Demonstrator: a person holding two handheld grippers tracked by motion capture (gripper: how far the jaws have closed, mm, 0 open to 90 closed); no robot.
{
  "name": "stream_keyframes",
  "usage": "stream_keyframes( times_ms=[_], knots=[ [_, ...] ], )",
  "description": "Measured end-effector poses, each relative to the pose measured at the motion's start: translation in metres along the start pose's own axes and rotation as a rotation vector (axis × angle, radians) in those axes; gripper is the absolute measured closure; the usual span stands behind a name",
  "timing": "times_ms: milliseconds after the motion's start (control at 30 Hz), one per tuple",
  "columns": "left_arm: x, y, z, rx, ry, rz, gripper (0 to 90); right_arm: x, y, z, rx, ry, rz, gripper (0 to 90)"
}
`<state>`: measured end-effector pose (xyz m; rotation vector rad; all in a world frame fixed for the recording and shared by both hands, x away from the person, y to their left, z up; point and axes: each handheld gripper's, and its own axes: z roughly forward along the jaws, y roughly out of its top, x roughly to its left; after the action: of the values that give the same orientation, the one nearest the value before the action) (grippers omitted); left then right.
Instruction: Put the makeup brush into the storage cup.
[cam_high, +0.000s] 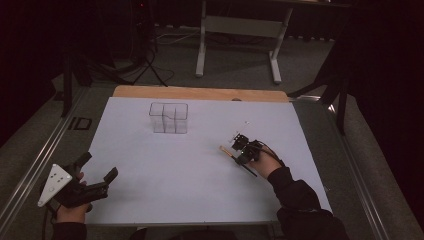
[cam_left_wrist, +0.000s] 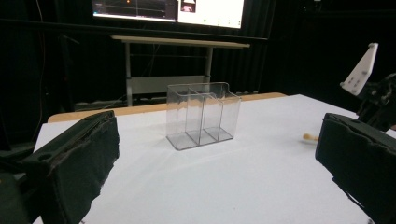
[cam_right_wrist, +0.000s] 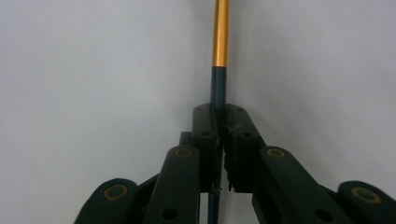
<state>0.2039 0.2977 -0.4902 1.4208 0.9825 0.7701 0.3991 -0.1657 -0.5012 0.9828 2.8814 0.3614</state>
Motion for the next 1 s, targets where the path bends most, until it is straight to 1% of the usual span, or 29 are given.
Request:
stream_keyframes(
  times_ms=[33,200,267,333,400,467,500,533,567,667,700,733,800,833,867,900,1000],
  knots=[
    [0.000,0.000,0.000,-0.002,-0.001,-0.002,0.0,0.000,-0.001,-0.003,-0.009,0.007,0.010,83.3],
    [-0.001,0.001,0.000,-0.006,-0.001,-0.003,0.0,0.003,-0.006,-0.013,-0.054,0.014,0.008,83.3],
    [-0.001,0.001,0.000,-0.006,-0.002,-0.003,0.0,0.005,-0.008,-0.017,-0.075,0.020,0.015,83.3],
    [-0.002,0.001,0.000,-0.006,-0.003,-0.006,0.0,0.006,-0.010,-0.022,-0.097,0.041,0.019,83.4],
    [-0.002,0.000,0.001,-0.006,-0.008,-0.009,0.0,0.006,-0.011,-0.026,-0.123,0.068,0.037,83.3],
    [-0.002,0.000,0.001,-0.005,-0.013,-0.014,0.0,0.006,-0.013,-0.030,-0.145,0.084,0.048,83.3],
    [-0.002,0.000,0.001,-0.005,-0.013,-0.014,0.0,0.006,-0.014,-0.032,-0.157,0.098,0.061,83.3],
    [-0.004,0.000,0.003,0.002,-0.029,-0.025,0.0,0.006,-0.016,-0.035,-0.174,0.112,0.072,83.3],
    [-0.004,0.000,0.003,0.002,-0.029,-0.025,0.0,0.007,-0.017,-0.036,-0.189,0.125,0.078,83.3],
    [-0.007,0.000,0.005,0.016,-0.054,-0.026,0.0,0.010,-0.020,-0.041,-0.226,0.146,0.091,83.3],
    [-0.008,0.000,0.006,0.015,-0.061,-0.029,0.0,0.010,-0.022,-0.043,-0.243,0.161,0.102,83.3],
    [-0.009,0.001,0.006,0.013,-0.069,-0.032,0.0,0.011,-0.023,-0.045,-0.262,0.166,0.111,83.3],
    [-0.011,0.001,0.008,0.016,-0.082,-0.040,0.0,0.010,-0.028,-0.048,-0.306,0.204,0.143,83.3],
    [-0.011,0.001,0.008,0.016,-0.082,-0.040,0.0,0.010,-0.030,-0.049,-0.331,0.207,0.157,83.3],
    [-0.013,0.002,0.009,0.018,-0.094,-0.051,0.0,0.010,-0.032,-0.050,-0.344,0.210,0.167,83.3],
    [-0.014,0.002,0.009,0.022,-0.100,-0.058,0.0,0.010,-0.035,-0.051,-0.369,0.223,0.183,83.3],
    [-0.016,0.004,0.012,0.042,-0.113,-0.069,0.0,0.011,-0.041,-0.054,-0.419,0.213,0.219,83.3]
  ],
)
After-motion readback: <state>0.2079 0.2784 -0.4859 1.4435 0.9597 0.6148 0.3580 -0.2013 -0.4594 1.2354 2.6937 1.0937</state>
